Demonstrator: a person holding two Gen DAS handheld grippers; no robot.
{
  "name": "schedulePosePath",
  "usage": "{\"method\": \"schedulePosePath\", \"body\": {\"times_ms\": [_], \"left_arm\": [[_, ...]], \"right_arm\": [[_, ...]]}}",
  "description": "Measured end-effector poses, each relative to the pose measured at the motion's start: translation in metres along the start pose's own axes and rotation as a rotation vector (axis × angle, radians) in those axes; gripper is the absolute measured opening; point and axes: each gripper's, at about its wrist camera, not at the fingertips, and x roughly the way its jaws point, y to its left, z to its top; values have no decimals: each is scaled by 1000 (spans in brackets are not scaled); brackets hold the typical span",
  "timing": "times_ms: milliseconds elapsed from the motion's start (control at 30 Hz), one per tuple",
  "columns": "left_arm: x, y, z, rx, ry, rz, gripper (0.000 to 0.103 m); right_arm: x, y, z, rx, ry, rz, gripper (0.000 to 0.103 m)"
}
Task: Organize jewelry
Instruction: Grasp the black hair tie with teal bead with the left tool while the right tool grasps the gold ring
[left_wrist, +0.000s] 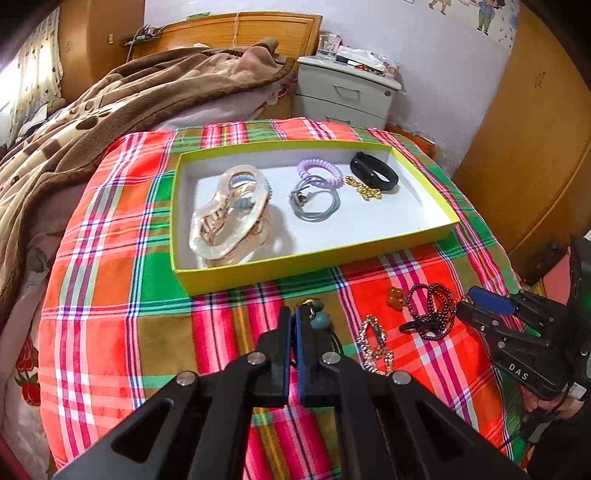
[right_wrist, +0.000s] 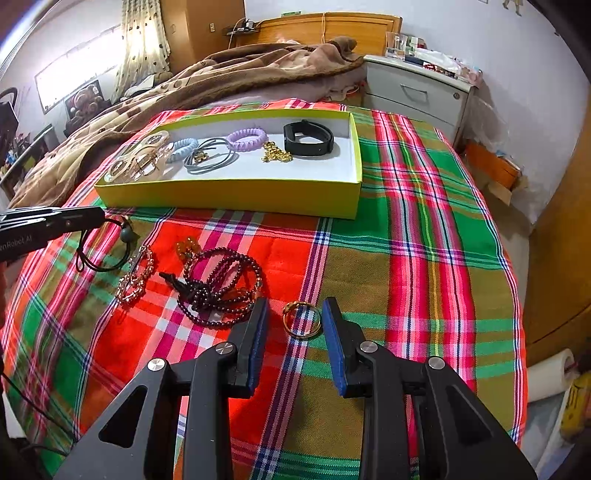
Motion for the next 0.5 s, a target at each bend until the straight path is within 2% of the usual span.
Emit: {"method": "schedulePosePath", "body": {"times_ms": [100, 500], "left_arm": [[-2, 5, -3, -14, 2, -4, 2], [-15, 17, -5, -45, -22, -31, 2]], "right_arm": [[-1, 2, -2, -2, -2, -20, 22], [-12, -13, -6, 87, -44, -1, 22]]}}
